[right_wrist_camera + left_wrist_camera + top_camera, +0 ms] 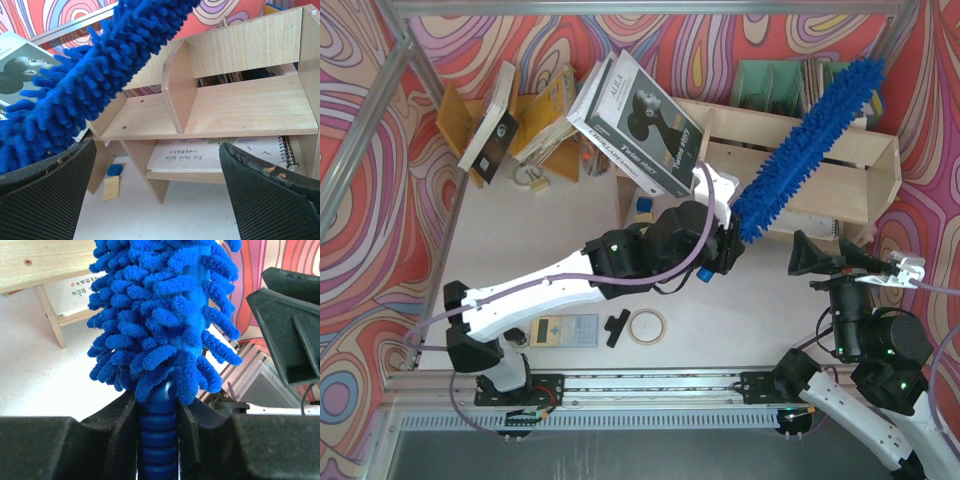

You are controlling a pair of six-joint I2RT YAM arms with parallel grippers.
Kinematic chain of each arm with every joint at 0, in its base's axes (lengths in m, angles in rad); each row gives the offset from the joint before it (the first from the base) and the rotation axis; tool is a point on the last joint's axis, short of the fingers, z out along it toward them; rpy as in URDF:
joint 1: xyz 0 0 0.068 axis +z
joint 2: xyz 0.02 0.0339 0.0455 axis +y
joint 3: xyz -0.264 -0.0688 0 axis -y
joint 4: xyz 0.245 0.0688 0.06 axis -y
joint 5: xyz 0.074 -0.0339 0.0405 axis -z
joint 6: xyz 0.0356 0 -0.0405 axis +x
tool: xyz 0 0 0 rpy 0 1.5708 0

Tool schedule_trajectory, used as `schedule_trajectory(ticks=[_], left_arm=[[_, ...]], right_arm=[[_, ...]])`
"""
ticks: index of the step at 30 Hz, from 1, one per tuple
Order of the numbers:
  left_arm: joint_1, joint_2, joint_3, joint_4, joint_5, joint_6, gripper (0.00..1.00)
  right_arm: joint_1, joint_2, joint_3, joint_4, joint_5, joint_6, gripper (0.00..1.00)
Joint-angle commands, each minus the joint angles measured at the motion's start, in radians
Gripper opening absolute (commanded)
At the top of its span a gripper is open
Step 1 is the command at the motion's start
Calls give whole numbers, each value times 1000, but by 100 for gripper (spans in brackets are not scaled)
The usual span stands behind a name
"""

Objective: Dust the bookshelf with a duster

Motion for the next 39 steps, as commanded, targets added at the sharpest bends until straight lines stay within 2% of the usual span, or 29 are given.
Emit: schedule_trajectory(ticks=[1,11,18,24,29,39], left_arm=[[43,75,126,-109,59,0,0],[77,269,465,-375,125,88,0],[76,347,598,-427,258,137,0],[73,355,601,-409,367,164,0],[62,327,548,-387,402,185,0],[58,157,295,-255,277,127,0]], right_arm=[[2,-19,-3,26,9,-12,99],[2,-31,-10,24,7,-14,99],[2,-31,-12,29,8,-18,99],[2,-30,-13,33,12,-21,99],[2,-29,-14,36,11,-24,99],[2,-27,-18,40,14,-27,99]])
